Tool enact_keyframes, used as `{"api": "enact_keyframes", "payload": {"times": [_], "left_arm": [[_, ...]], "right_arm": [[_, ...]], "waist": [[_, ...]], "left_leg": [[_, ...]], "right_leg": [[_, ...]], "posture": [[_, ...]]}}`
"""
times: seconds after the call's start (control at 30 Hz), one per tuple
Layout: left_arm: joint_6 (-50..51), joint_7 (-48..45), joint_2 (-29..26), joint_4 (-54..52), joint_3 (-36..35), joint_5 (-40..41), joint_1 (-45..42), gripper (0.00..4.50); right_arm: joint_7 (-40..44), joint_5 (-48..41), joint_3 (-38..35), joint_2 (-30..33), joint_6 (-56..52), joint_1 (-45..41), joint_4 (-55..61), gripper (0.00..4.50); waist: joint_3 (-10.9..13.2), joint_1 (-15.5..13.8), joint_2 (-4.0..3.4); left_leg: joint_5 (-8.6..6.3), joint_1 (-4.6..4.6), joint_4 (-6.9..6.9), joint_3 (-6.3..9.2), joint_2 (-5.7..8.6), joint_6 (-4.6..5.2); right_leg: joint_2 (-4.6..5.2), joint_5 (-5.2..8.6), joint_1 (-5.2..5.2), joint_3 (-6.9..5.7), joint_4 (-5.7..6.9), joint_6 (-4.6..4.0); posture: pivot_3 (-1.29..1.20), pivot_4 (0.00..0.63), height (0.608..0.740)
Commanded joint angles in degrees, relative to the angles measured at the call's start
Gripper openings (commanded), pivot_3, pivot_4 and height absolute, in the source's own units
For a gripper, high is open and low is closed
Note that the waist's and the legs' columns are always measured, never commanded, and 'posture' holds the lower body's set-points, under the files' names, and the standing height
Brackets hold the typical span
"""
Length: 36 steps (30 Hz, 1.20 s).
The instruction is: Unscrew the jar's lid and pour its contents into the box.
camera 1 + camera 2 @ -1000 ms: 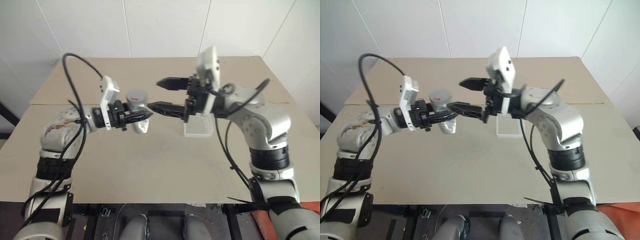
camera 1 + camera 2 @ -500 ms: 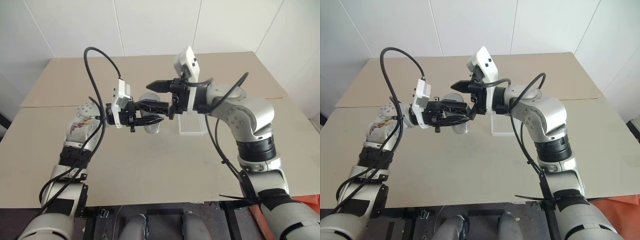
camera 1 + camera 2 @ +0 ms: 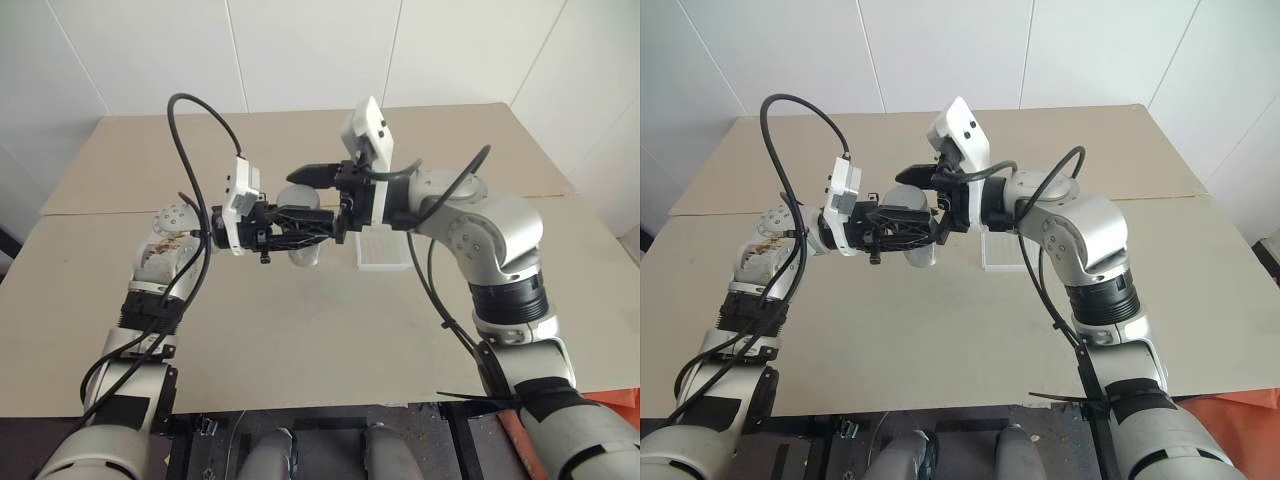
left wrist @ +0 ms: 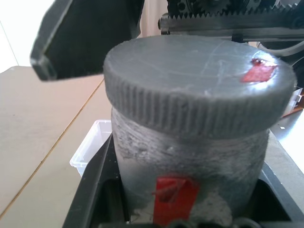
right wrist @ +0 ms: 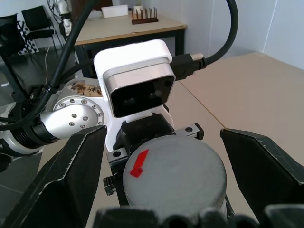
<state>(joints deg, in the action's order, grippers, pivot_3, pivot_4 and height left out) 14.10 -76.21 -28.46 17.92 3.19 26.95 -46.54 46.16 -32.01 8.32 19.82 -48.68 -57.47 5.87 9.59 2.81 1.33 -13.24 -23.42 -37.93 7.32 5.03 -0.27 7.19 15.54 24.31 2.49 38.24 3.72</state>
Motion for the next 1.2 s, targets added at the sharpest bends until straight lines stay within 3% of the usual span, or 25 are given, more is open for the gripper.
{"api": "enact_keyframes", "payload": {"times": [0.03,0.1,0.53,0.73,1.2], "left_arm": [[0.2,-0.2,-0.8,-1.3,-1.6,0.3,-0.8,1.93],[0.5,-0.1,-0.9,-1.6,-1.8,0.7,-0.7,1.93],[1.4,0.2,-1.2,-3.0,-2.4,1.1,-0.4,1.93],[1.6,0.2,-1.2,-3.5,-2.6,1.1,0.0,1.93],[2.8,-0.4,-1.4,-3.7,-2.5,1.1,0.6,1.93]], "right_arm": [[0.9,0.3,-0.5,-0.2,2.2,-0.4,0.6,3.21],[1.3,0.4,-0.3,-0.2,2.4,-0.2,0.3,2.69],[7.2,3.0,3.0,1.2,7.1,1.4,-1.1,2.69],[6.6,4.2,3.2,0.8,6.7,0.9,-2.0,4.45],[5.6,3.2,-0.1,0.2,6.1,0.0,-1.8,4.48]], "waist": [[0.0,0.0,0.00],[0.0,0.0,0.00],[0.0,0.0,0.00],[0.0,0.4,0.00],[0.0,1.0,-0.01]], "left_leg": [[0.00,0.00,0.00,0.00,0.00,0.00],[0.01,0.00,0.00,0.00,0.00,-0.02],[0.01,0.01,-0.02,0.00,0.00,-0.02],[0.02,0.03,-0.03,0.00,0.00,-0.03],[0.02,0.02,-0.04,0.01,0.00,-0.04]], "right_leg": [[0.00,0.00,0.00,0.00,0.00,0.00],[0.00,0.00,0.00,0.00,0.01,0.00],[0.00,0.00,0.00,0.00,0.06,0.00],[0.00,0.00,0.01,-0.01,0.33,0.00],[0.00,0.00,0.00,-0.03,0.39,0.00]], "posture": [[0.00,0.150,0.740],[0.00,0.150,0.740],[0.00,0.150,0.740],[0.00,0.150,0.740],[0.00,0.150,0.740]]}}
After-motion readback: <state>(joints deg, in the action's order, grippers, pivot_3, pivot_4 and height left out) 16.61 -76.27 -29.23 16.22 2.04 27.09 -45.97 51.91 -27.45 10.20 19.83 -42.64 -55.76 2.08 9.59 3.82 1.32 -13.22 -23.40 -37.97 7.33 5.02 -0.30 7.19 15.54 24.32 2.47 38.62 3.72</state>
